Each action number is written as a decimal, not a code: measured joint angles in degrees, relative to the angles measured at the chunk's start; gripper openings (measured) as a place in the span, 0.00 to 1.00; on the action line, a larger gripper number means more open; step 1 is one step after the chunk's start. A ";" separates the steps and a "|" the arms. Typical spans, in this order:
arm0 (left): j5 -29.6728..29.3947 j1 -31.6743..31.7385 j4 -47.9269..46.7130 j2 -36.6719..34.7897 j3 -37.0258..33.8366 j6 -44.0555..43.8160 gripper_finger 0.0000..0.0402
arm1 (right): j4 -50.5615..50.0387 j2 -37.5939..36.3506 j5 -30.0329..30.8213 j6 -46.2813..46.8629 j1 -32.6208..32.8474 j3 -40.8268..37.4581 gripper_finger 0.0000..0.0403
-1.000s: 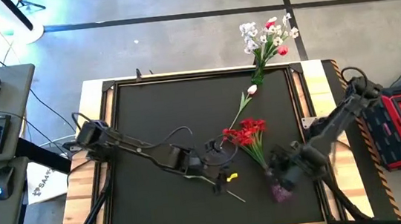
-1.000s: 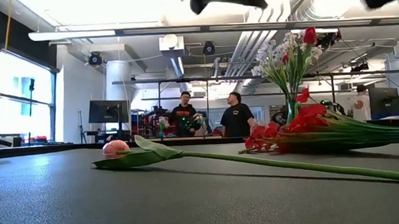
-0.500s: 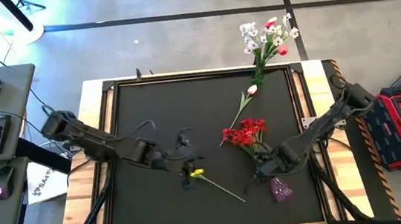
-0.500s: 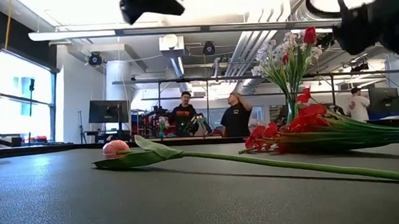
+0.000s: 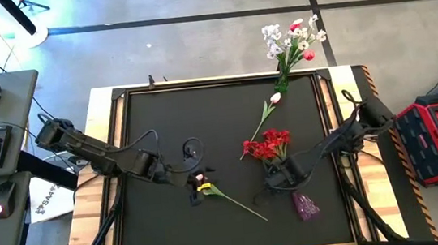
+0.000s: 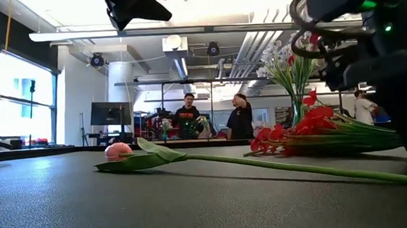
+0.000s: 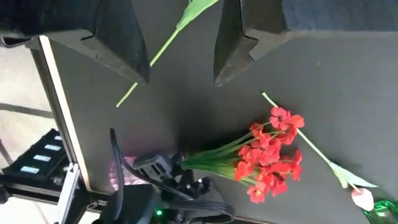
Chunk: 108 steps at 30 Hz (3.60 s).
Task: Sort flowers into vase by color
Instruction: Adjust the violet vase, then put the top pink tulip into the violet vase
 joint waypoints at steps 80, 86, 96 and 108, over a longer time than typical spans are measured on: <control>1.43 4.51 0.44 0.07 0.09 -2.64 0.37 | -26.40 -11.24 41.40 14.15 29.96 9.80 0.16; 1.39 4.26 0.39 0.07 0.09 -2.68 0.34 | -26.77 -10.12 38.31 15.50 31.76 9.73 0.16; -0.64 6.20 5.81 4.13 0.13 -4.54 0.34 | -23.81 -13.57 36.52 29.09 35.23 9.75 0.26; 7.62 21.74 13.79 26.95 12.97 -4.19 0.40 | -22.65 -23.45 35.78 42.46 35.74 9.77 0.33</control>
